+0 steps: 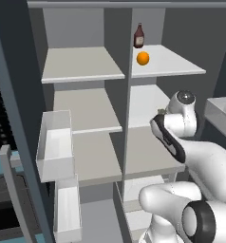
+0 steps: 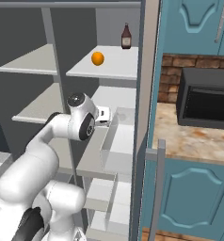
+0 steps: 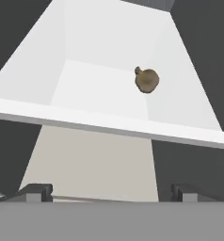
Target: Take the garlic and orange from the fridge shelf and place them in the freezer drawer to begin freezing them.
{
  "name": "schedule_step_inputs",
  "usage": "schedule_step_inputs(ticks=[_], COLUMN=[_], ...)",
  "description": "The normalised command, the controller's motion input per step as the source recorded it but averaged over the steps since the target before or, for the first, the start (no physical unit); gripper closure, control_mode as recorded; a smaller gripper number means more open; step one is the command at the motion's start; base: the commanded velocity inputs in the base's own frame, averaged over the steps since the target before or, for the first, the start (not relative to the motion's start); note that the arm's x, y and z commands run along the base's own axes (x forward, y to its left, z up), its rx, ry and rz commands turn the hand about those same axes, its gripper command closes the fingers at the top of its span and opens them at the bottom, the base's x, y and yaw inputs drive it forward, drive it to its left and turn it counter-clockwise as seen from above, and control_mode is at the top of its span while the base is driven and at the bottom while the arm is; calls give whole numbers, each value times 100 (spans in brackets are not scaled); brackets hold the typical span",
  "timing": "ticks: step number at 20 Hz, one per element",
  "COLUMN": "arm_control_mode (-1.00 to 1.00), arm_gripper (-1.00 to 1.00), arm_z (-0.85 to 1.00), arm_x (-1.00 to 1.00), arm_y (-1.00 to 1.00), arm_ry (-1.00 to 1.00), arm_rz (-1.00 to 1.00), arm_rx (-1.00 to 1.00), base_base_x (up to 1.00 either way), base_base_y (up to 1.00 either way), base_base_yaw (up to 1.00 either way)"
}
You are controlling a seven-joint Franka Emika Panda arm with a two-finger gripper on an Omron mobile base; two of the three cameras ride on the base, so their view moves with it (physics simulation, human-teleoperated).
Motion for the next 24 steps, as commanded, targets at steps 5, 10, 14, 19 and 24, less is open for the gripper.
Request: schedule_step_inputs(ticks=[5,10,14,19,24], arm_control_mode=[-100,-100,-100,-100,-100], arm_gripper=[-100,-100,-100,-100,-100], arm_z=[-15,-22,-17,0,0], arm_x=[53,51,45,35,49], arm_y=[-23,-18,-14,-19,-14], arm_ry=[0,0,-2,-4,0], arm_rz=[0,0,0,0,0], arm_rx=[0,0,0,0,0], base_base_x=[0,0,0,0,0], base_base_y=[0,0,0,0,0], base_base_yaw=[0,0,0,0,0])
